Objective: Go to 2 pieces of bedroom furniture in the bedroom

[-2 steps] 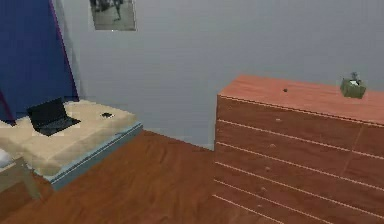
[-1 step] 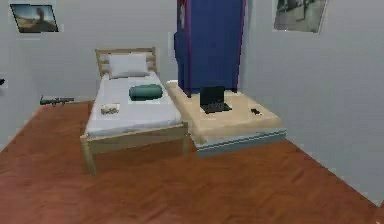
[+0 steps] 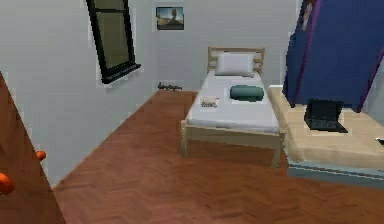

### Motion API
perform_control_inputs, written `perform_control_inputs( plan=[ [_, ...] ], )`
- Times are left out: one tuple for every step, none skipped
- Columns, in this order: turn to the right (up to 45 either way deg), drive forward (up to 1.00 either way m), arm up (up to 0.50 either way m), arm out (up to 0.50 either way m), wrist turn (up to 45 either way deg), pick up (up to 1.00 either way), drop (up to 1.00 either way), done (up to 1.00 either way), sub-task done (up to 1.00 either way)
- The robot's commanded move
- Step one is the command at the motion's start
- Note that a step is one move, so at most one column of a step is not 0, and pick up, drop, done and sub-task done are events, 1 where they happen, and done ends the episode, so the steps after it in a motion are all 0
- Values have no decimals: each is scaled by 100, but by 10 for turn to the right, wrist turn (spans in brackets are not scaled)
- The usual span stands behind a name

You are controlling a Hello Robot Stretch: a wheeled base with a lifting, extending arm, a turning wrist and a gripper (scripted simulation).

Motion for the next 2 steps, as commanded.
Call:
perform_control_inputs(
  plan=[
    [-30,0,0,0,0,0,0,0,0],
    [0,80,0,0,0,0,0,0,0]
  ],
)
